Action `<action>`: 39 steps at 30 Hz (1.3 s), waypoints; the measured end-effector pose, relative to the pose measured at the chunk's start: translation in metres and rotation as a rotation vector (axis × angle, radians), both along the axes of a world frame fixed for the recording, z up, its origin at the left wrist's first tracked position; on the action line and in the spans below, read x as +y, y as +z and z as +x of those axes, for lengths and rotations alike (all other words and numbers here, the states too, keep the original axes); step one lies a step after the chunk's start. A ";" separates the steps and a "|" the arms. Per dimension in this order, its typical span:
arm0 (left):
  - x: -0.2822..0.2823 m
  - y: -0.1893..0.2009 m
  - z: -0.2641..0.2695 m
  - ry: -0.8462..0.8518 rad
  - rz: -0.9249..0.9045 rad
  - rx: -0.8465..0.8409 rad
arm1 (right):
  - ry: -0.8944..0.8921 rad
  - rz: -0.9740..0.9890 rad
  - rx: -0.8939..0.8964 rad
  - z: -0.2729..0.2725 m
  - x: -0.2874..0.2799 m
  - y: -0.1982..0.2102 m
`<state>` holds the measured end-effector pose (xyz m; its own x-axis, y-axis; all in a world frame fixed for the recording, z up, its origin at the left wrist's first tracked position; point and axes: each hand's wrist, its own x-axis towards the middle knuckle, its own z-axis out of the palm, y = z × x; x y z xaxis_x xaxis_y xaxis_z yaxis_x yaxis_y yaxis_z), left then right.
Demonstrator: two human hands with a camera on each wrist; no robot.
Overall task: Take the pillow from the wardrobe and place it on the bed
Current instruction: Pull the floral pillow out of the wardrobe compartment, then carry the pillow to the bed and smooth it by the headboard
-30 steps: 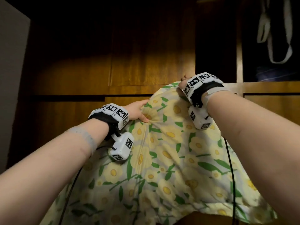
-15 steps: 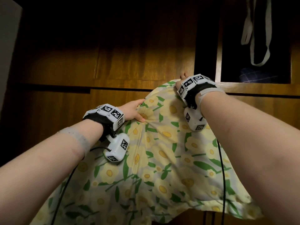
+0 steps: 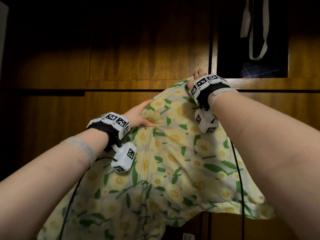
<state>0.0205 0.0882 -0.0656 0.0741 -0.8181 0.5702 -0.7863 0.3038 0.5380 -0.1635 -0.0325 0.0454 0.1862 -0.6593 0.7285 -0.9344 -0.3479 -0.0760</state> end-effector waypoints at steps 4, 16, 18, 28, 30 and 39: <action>0.006 -0.013 -0.004 0.089 0.013 0.061 | 0.028 0.013 -0.022 -0.003 0.017 -0.016; 0.041 -0.106 -0.006 0.182 0.221 0.467 | 0.280 0.217 -0.141 0.027 0.103 -0.172; 0.060 -0.127 -0.011 0.200 0.282 0.493 | 0.233 0.299 -0.179 0.023 0.104 -0.185; 0.162 -0.254 -0.038 0.298 0.608 0.560 | 0.401 0.516 0.055 0.017 0.166 -0.303; 0.192 -0.282 -0.049 0.316 0.615 0.552 | 0.427 0.520 0.100 0.015 0.191 -0.327; 0.299 -0.367 -0.114 0.402 0.718 0.562 | 0.481 0.668 0.179 -0.025 0.278 -0.422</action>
<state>-0.0931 0.3872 -0.4323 0.5290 -0.8101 -0.2529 -0.3338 -0.4726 0.8156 -0.1888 0.2457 -0.3766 0.6323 -0.7609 0.1457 -0.7138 -0.6453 -0.2723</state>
